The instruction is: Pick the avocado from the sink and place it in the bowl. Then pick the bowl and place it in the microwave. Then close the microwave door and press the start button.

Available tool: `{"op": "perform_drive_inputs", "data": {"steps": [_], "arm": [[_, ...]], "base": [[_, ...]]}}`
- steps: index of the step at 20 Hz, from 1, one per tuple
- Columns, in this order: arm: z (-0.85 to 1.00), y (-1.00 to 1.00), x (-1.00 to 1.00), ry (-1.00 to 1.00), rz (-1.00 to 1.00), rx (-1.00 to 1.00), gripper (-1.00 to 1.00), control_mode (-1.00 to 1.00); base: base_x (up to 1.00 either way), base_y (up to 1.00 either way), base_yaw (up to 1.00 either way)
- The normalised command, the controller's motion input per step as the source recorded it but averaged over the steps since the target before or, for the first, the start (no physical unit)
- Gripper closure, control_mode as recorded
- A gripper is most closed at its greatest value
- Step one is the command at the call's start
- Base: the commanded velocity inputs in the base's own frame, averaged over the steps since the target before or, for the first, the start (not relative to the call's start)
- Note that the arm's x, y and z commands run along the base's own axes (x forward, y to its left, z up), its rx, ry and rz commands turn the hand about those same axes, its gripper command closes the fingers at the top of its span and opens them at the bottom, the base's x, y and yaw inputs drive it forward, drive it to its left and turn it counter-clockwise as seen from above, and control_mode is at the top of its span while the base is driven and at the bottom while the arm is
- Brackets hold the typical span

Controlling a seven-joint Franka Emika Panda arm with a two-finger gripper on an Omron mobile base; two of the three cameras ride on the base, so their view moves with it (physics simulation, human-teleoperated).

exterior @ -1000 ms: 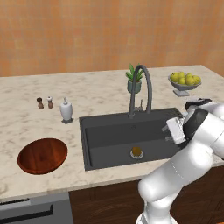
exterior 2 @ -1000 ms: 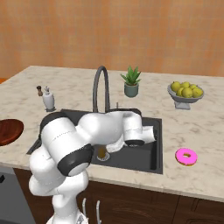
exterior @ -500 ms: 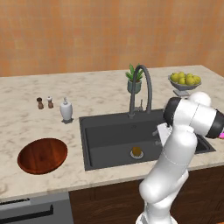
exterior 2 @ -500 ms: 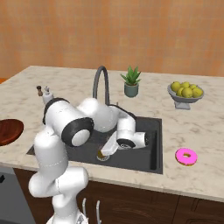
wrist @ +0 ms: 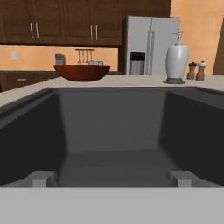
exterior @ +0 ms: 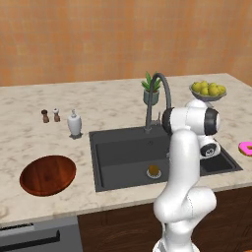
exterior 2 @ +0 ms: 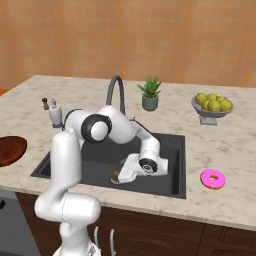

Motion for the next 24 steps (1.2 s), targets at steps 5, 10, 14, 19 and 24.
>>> {"op": "perform_drive_inputs", "data": {"steps": [5, 10, 14, 19, 24], "arm": [[-0.03, 0.02, 0.09, -0.03, 0.00, 0.11, -1.00, -1.00], [-0.20, 0.26, 0.21, -0.01, 0.00, 0.00, -1.00, -1.00], [-0.22, 0.14, 0.41, 0.00, 0.00, 0.00, -1.00, -1.00], [-0.30, 0.05, 0.15, 0.00, 0.00, -0.02, -1.00, -1.00], [-0.24, 0.01, 0.00, 0.02, 0.01, -0.01, -1.00, -1.00]], "base": [[0.00, 0.00, 0.00], [0.00, 0.00, 0.00], [0.00, 0.00, 0.00], [0.00, 0.00, 0.00], [0.00, 0.00, 0.00]]}}
